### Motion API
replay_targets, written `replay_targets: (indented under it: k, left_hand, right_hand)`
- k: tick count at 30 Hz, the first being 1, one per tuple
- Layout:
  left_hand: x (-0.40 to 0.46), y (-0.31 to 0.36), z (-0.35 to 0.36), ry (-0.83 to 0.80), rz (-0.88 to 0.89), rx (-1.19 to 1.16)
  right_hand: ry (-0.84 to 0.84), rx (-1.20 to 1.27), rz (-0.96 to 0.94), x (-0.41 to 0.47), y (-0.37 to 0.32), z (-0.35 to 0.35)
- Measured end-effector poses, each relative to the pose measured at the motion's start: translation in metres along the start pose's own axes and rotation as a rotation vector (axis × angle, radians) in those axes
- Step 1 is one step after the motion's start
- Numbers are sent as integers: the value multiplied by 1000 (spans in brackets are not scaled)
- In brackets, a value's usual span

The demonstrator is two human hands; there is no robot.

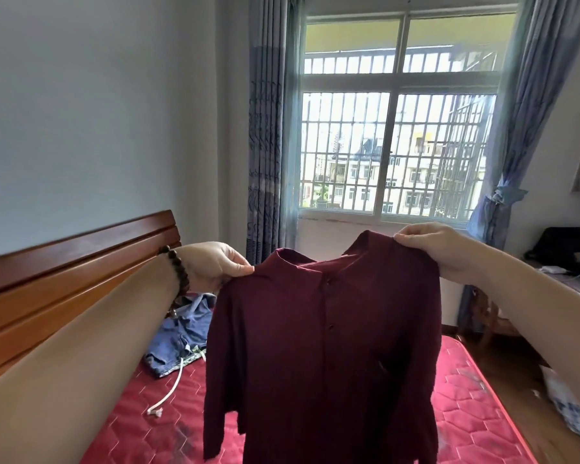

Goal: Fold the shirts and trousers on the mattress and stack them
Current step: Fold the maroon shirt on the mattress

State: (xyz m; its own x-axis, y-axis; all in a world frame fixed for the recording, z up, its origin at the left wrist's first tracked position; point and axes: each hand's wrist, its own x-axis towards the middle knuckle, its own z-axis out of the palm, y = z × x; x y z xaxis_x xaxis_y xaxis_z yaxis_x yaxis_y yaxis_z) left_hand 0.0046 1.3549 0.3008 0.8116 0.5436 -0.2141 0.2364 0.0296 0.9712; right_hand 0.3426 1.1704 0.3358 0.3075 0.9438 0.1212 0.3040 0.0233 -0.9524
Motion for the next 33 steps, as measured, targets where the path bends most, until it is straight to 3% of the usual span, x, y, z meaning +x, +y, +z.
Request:
replay_targets:
  k: [6,10,13,17,19,21,23,25,29,33]
  left_hand:
    - [12,-11,4,36,77,-204]
    - [17,-9,13,33,42,-196]
    - [20,-5,17,6,201,-101]
    - [24,1,22,-22,307,-162]
    - [31,2,34,120,274,-141]
    - [48,-4,51,467,244,-21]
    - [65,-12,71,817,333,97]
    - [75,-15,90,999,463,246]
    - [80,-17,117,1137,596,417]
    - [83,-17,132,1051,724,471]
  right_hand:
    - [-181,-215,64,2,9,-9]
    - [-159,-140,2,7,11,-2]
    - [-240,-35,-13,6,11,1]
    - [-343,211,-56,3,13,3]
    - [-239,224,-28,6,19,13]
    - [35,84,-24,10,28,32]
    - [349,-113,-98,17,38,54]
    - [574,-322,-195,21,42,73]
    - [738,-324,-289,14,41,106]
    - [612,-177,-276,9,40,128]
